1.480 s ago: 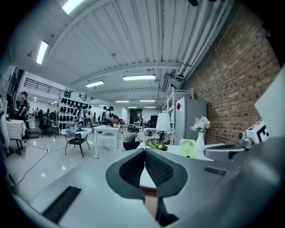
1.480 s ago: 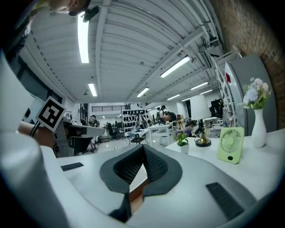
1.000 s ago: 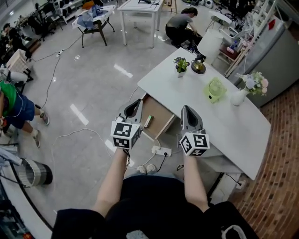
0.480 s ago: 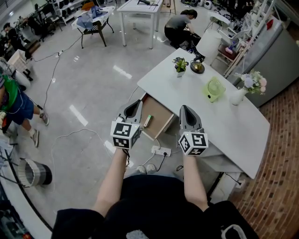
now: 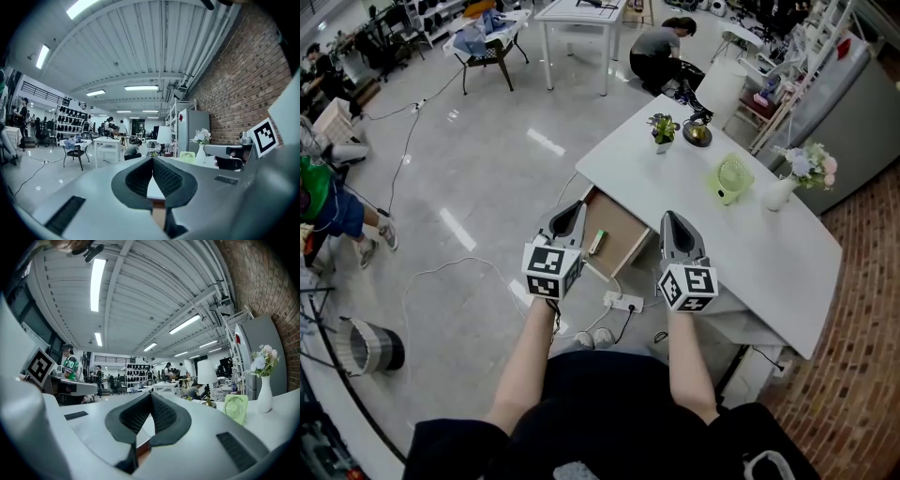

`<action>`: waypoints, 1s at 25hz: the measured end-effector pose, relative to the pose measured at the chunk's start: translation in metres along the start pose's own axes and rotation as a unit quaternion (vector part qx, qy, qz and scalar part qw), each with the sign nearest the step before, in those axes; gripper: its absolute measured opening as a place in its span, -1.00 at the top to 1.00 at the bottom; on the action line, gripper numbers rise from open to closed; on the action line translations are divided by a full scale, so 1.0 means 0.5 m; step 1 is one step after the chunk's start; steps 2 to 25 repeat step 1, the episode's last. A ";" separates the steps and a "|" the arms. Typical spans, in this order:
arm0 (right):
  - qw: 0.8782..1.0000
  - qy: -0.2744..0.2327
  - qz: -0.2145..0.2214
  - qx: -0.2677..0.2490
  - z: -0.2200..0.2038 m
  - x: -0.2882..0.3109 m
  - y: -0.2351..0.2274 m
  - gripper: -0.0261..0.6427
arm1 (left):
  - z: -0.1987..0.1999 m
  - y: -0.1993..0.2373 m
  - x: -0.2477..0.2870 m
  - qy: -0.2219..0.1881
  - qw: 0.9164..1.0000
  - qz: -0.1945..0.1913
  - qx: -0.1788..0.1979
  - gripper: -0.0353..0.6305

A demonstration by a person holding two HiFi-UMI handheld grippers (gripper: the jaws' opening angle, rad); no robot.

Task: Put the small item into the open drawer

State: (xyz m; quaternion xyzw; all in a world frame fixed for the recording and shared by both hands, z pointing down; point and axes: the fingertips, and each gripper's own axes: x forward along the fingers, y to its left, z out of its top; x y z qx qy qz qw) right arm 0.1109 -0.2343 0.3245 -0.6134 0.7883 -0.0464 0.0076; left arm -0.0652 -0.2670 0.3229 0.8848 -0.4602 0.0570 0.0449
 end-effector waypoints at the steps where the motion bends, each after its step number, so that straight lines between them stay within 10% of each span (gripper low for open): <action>1: 1.000 0.000 0.000 0.001 -0.001 0.002 0.001 0.92 | -0.002 0.001 0.001 0.001 1.000 0.000 -0.001 0.82; 25: 1.000 0.000 0.000 0.001 -0.001 0.002 0.001 0.92 | -0.002 0.001 0.001 0.001 1.000 0.000 -0.001 0.82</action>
